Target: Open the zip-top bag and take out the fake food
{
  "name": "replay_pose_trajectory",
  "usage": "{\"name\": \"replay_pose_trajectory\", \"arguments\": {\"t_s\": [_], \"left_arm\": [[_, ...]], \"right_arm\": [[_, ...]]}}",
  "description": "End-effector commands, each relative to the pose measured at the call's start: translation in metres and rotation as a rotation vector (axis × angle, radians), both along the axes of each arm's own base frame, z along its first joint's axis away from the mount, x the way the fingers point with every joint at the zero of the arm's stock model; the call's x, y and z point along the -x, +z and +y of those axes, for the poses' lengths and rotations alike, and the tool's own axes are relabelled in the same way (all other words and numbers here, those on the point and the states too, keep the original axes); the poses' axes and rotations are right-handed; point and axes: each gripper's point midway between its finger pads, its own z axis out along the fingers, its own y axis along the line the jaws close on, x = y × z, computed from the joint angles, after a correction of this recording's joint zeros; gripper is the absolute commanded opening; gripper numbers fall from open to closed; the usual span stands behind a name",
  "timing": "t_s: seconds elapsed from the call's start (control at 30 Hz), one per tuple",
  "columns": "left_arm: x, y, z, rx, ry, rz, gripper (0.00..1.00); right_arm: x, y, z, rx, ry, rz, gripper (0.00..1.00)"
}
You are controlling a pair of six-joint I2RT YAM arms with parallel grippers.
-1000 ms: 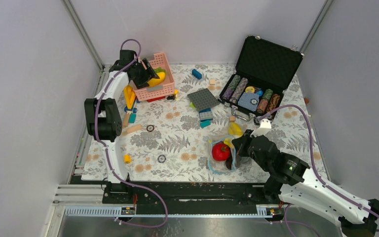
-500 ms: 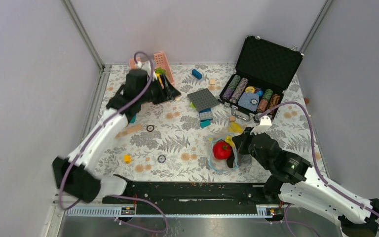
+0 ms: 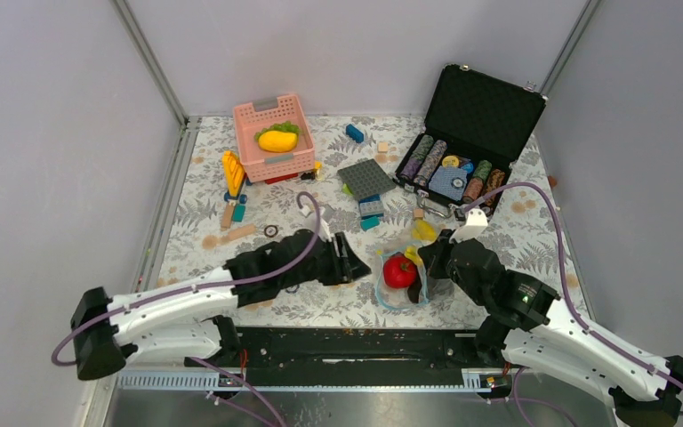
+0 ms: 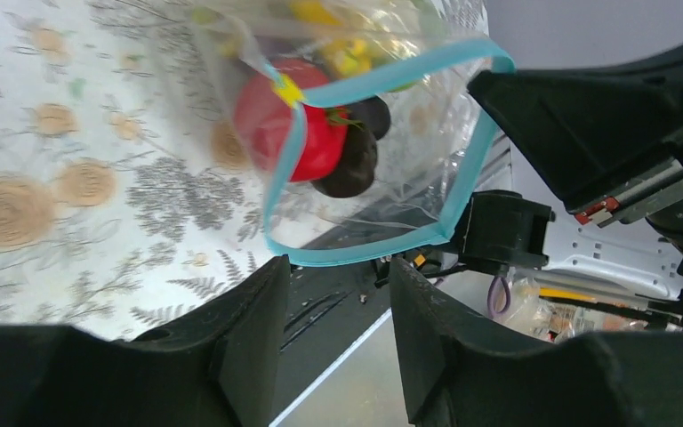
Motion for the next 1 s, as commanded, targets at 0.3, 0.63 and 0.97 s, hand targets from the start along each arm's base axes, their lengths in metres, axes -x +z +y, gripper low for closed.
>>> {"name": "replay_pose_trajectory", "arguments": {"t_s": [0.3,0.63,0.97], "left_arm": [[-0.003,0.018,-0.102,0.127,-0.022,-0.014,0.43],[-0.008,-0.023,-0.130,0.089,-0.022,0.058,0.48],[-0.013,-0.064,-0.123,-0.017,0.043,0.112,0.56]], "right_arm": [[0.001,0.012,-0.005,-0.046,-0.026,-0.023,0.00],[0.005,0.007,-0.011,-0.034,-0.030,-0.015,0.00],[0.007,0.005,-0.010,-0.046,-0.029,-0.002,0.00]]}}
